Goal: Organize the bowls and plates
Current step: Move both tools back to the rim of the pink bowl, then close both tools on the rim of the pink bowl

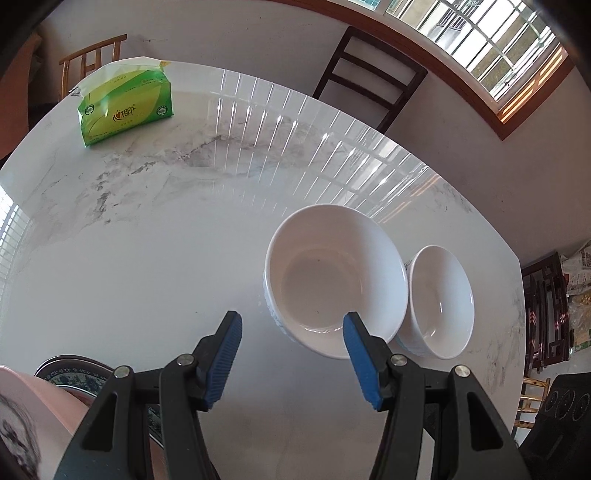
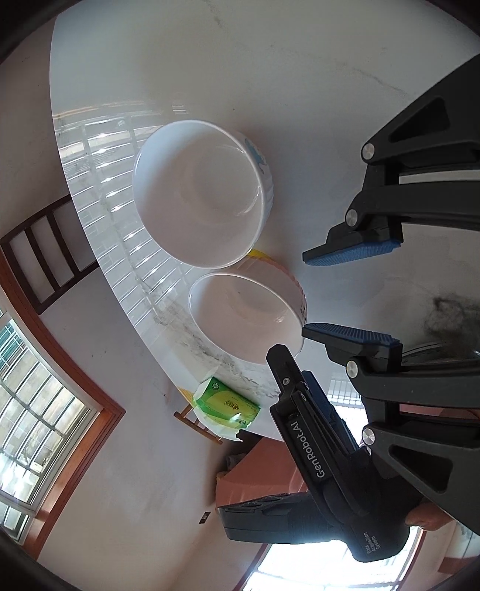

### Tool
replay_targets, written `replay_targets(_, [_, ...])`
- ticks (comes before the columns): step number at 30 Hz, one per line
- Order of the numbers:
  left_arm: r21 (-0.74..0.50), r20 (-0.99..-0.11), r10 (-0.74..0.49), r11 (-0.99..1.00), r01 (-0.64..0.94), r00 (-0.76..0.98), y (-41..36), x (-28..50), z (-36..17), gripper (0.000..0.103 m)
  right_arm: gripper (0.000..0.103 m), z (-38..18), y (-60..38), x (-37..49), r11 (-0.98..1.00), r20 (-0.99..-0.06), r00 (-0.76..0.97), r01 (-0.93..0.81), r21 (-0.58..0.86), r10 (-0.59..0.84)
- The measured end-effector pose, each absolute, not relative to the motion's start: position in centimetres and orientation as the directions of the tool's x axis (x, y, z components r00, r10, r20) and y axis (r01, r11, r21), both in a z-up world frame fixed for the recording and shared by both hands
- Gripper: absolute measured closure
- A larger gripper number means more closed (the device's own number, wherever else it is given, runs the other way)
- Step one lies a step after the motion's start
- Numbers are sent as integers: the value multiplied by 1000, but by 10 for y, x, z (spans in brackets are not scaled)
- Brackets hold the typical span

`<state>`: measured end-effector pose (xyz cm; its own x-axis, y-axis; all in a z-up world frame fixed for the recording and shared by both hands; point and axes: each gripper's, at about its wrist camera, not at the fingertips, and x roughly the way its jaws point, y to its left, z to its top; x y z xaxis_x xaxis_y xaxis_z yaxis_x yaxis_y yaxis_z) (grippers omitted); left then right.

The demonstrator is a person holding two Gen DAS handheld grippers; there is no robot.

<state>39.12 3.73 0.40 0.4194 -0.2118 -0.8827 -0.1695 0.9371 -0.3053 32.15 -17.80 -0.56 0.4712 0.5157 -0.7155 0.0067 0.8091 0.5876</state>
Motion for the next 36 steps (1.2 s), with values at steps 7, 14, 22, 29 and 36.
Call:
replay_targets(7, [-424, -769, -359, 906, -2, 529, 41, 314, 72, 45, 71, 15, -173, 278, 789, -658, 468, -164, 592, 591])
replay_targets(14, [-130, -570, 100, 969, -209, 816, 142, 179, 163, 21, 59, 37, -77, 228, 732, -683, 286, -393, 556, 672])
replay_targets(22, [-155, -842, 50, 931, -329, 538, 269, 185, 51, 20, 56, 17, -27, 239, 784, -753, 253, -341, 518, 608])
replay_targets(29, [-141, -836, 6, 964, -226, 549, 244, 205, 16, 28, 60, -1, -11, 244, 852, -820, 269, -309, 423, 505])
replay_targets(36, [-217, -819, -101, 966, -142, 565, 219, 211, 25, 103, 79, -2, -20, 244, 848, -811, 276, -296, 439, 516])
